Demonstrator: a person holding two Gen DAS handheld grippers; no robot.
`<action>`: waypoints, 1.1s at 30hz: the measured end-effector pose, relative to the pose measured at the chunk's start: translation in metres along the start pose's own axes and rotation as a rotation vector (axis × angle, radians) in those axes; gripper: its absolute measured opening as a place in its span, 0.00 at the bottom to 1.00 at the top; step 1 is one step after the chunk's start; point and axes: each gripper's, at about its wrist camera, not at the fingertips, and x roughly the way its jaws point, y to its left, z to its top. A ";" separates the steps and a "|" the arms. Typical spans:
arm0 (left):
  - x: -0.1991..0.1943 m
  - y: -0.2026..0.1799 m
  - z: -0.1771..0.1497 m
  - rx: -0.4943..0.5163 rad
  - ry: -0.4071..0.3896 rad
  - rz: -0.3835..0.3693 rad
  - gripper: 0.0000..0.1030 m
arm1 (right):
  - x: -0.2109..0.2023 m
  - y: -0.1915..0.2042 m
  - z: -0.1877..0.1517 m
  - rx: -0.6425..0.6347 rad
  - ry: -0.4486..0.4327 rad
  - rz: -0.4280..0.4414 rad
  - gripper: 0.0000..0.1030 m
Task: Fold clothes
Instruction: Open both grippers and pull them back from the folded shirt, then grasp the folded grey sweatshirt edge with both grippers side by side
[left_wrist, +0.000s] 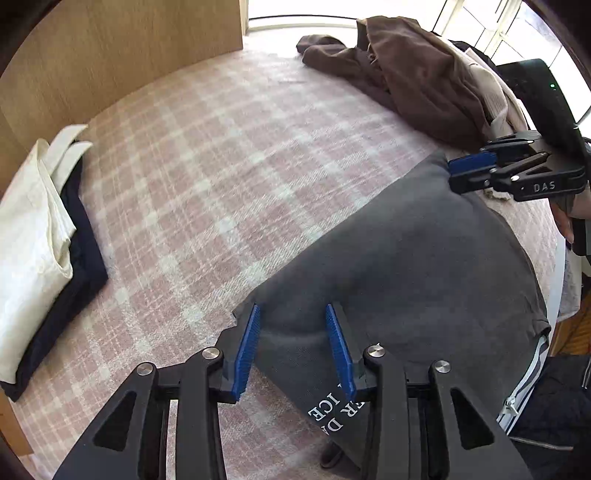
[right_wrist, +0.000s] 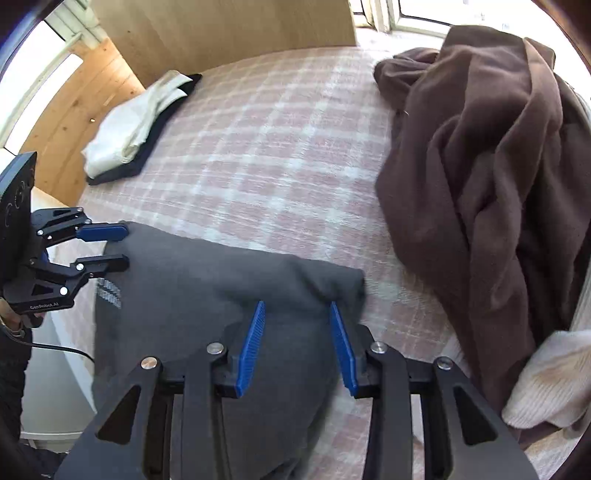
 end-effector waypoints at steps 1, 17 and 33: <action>-0.005 0.010 -0.001 -0.040 -0.016 -0.030 0.36 | 0.000 -0.002 0.001 0.005 0.005 -0.035 0.34; -0.050 -0.008 -0.088 0.000 0.019 -0.169 0.34 | 0.013 0.098 -0.058 -0.230 0.109 -0.043 0.36; -0.049 -0.022 -0.098 -0.137 -0.062 -0.219 0.37 | -0.021 0.094 -0.086 -0.117 0.011 0.061 0.44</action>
